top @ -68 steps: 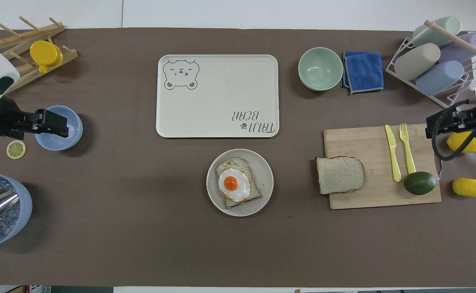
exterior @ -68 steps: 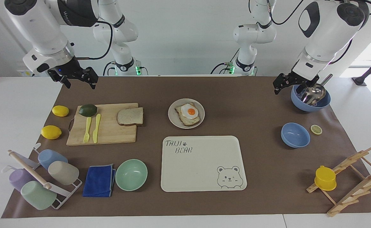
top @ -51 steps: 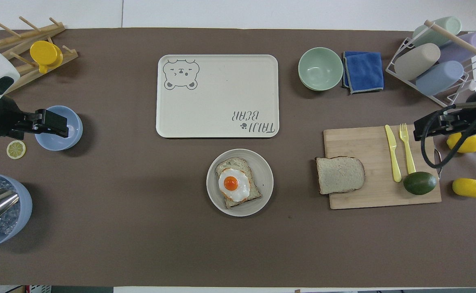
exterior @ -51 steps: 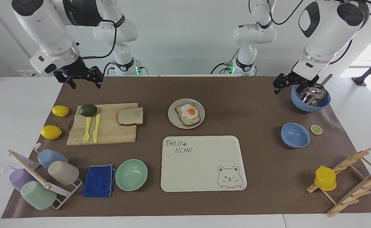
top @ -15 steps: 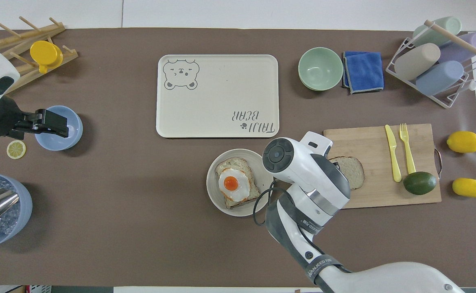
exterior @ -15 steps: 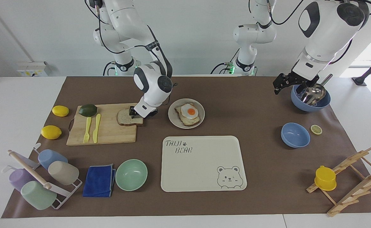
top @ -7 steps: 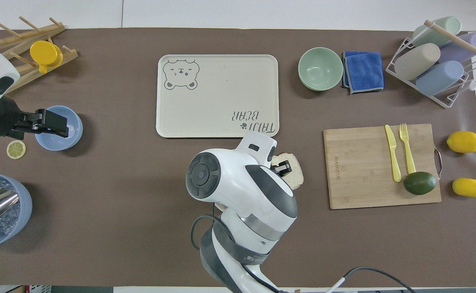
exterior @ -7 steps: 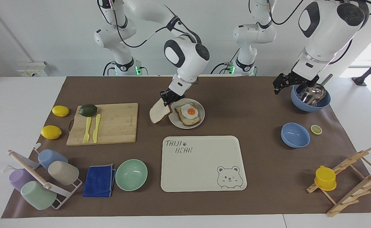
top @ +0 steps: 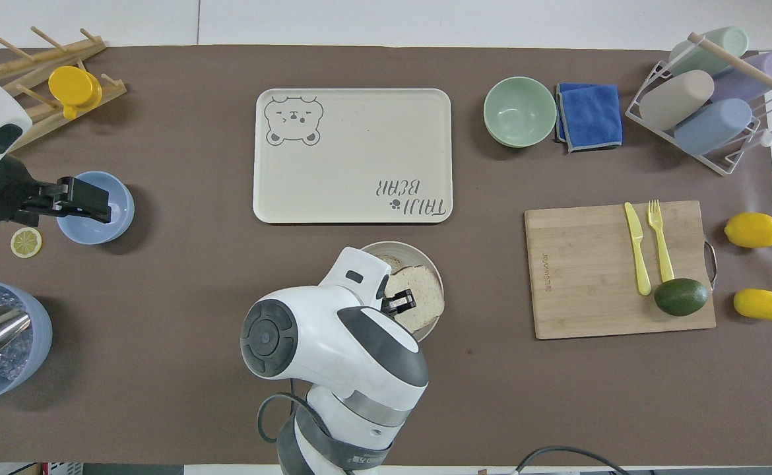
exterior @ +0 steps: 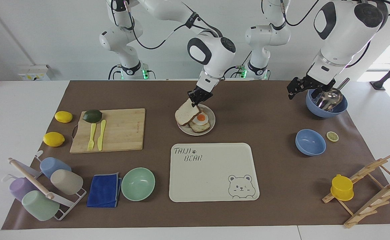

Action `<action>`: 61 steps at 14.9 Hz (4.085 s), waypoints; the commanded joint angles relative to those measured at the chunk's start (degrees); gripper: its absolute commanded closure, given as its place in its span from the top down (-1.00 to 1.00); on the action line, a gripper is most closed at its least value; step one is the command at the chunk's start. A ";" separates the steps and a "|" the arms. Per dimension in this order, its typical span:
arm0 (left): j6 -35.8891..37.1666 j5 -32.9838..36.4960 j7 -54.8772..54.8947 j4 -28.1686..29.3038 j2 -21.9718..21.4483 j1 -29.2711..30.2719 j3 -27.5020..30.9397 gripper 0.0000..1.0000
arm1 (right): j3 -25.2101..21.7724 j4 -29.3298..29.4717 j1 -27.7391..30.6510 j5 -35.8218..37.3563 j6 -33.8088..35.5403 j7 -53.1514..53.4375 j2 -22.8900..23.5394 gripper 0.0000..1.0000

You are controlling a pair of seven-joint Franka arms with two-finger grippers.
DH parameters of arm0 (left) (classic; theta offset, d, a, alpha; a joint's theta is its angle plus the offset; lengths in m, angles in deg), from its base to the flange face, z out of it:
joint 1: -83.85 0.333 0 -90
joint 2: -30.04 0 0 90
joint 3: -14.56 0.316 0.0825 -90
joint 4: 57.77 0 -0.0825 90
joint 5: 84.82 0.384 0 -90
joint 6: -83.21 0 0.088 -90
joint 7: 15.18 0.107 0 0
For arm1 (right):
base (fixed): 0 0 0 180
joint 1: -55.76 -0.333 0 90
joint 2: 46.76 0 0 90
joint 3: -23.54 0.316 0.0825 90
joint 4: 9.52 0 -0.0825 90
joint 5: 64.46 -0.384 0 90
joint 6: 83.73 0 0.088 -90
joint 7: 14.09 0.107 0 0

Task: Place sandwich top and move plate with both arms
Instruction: 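Carry the bread slice over the plate and lower it onto the egg, then open the right gripper and lift it away from the sandwich, then retract the right gripper while the left gripper reaches the plate rim, then grip the rim of the grey plate with the left gripper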

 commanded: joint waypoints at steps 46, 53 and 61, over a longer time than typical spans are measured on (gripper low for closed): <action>-44.20 -14.02 -28.61 37.94 0.47 -24.69 -0.70 1.00 | -3.67 3.99 42.63 -16.82 18.39 -32.32 -20.14 1.00; -48.78 -18.78 -27.91 40.04 3.21 -29.00 -0.79 0.88 | -4.47 5.39 42.71 -15.07 19.01 -34.17 -18.83 1.00; -48.69 -22.56 -27.82 40.49 3.29 -31.11 -0.79 0.54 | -3.68 8.39 46.66 -15.94 21.30 -36.28 -17.33 1.00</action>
